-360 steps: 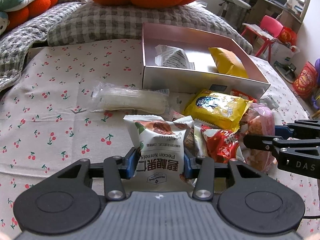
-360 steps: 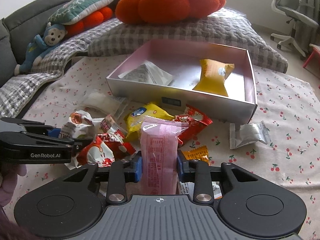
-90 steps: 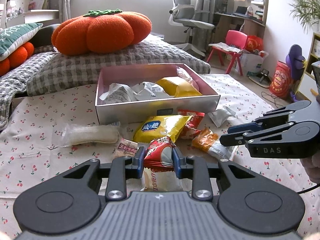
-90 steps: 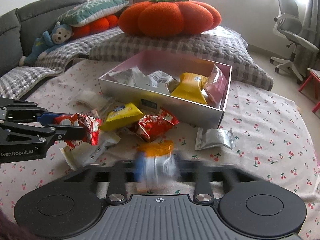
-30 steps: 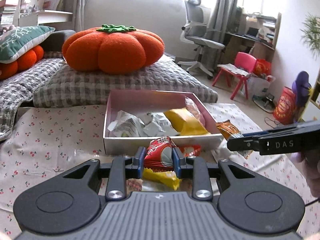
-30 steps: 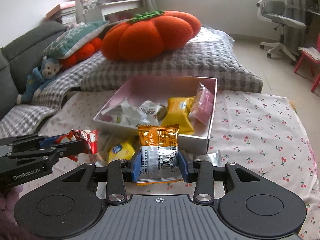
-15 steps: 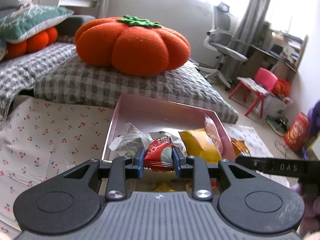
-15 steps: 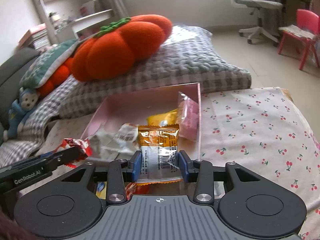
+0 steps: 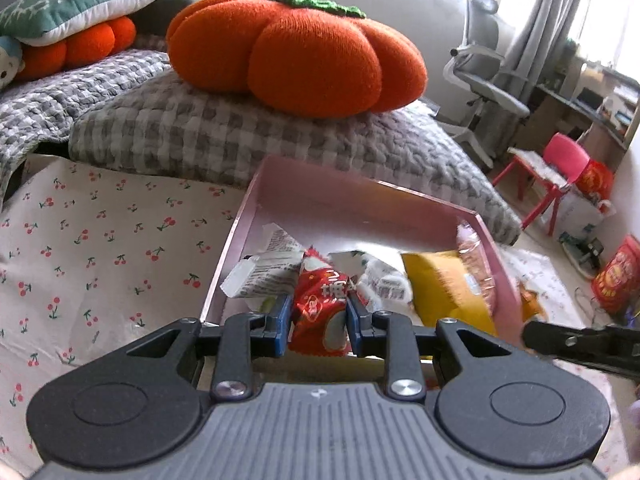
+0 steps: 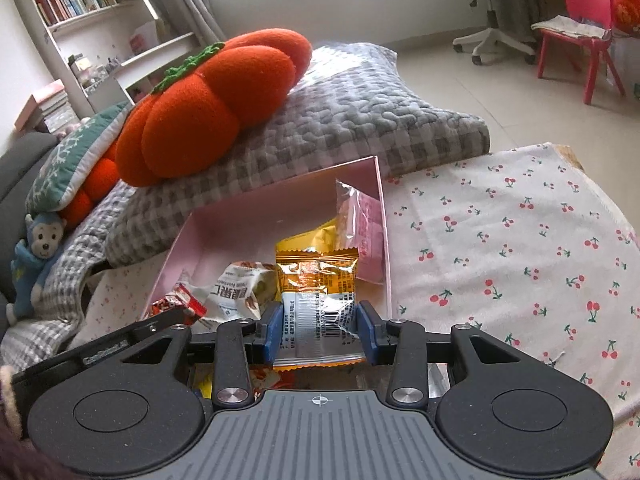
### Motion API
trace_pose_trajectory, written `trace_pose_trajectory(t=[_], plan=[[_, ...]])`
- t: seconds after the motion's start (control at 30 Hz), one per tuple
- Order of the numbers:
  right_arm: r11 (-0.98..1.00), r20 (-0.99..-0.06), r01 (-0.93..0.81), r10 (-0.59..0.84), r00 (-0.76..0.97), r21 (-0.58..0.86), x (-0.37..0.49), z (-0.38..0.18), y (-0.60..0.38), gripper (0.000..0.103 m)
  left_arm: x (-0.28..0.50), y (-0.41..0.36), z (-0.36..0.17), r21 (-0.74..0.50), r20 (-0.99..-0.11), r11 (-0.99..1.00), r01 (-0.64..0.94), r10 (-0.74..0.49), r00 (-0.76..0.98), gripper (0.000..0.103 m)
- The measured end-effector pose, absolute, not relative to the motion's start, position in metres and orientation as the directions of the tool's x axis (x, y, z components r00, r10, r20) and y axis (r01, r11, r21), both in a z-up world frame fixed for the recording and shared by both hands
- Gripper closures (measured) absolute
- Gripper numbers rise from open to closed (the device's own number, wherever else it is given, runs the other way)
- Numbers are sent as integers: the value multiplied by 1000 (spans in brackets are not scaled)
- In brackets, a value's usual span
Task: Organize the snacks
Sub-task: 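Carry both packets into the pink box and lower them inside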
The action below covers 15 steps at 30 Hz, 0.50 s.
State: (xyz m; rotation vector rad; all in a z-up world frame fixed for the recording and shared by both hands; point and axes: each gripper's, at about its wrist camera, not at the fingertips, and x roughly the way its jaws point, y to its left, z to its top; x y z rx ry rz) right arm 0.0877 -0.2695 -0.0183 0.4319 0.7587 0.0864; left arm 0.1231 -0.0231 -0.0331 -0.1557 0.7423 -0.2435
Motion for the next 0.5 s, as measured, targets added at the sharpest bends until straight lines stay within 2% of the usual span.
trace_pose_trajectory(t=[0.5], plan=[[886, -649, 128, 222, 727, 446, 97, -33, -271, 65, 126, -18, -34, -260, -698, 952, 162, -302, 650, 77]])
